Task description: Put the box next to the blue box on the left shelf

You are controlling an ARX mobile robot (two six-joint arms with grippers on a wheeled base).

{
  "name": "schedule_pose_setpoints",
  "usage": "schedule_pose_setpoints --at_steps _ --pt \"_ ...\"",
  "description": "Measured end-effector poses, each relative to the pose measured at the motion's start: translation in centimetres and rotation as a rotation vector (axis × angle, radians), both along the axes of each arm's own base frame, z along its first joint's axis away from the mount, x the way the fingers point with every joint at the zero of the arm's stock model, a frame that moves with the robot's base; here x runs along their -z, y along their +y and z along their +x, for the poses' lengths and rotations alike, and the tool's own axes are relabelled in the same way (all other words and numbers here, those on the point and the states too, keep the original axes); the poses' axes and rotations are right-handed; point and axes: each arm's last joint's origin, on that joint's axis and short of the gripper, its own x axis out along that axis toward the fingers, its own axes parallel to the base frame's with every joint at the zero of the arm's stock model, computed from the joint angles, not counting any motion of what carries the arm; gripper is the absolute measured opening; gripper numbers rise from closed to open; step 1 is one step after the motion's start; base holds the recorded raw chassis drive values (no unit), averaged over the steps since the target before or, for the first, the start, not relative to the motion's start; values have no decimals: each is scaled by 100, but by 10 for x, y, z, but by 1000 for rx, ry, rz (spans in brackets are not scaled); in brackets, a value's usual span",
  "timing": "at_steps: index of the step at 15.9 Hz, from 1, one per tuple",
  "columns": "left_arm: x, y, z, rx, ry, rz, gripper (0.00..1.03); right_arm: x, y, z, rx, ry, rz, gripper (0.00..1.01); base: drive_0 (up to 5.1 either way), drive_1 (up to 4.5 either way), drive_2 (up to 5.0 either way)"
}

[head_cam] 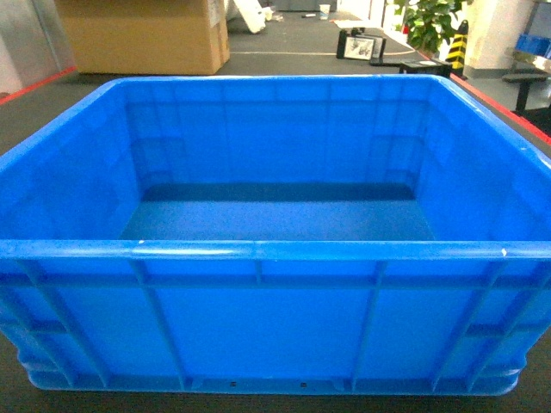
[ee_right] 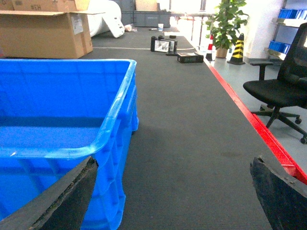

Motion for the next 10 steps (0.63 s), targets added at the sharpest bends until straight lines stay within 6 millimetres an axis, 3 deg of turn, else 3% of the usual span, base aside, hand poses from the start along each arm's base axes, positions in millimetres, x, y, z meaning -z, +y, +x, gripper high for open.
schedule_pose_setpoints --at_steps 10 --pt "0 0 0 -1 -3 0 98 0 0 0 0 0 0 98 0 0 0"
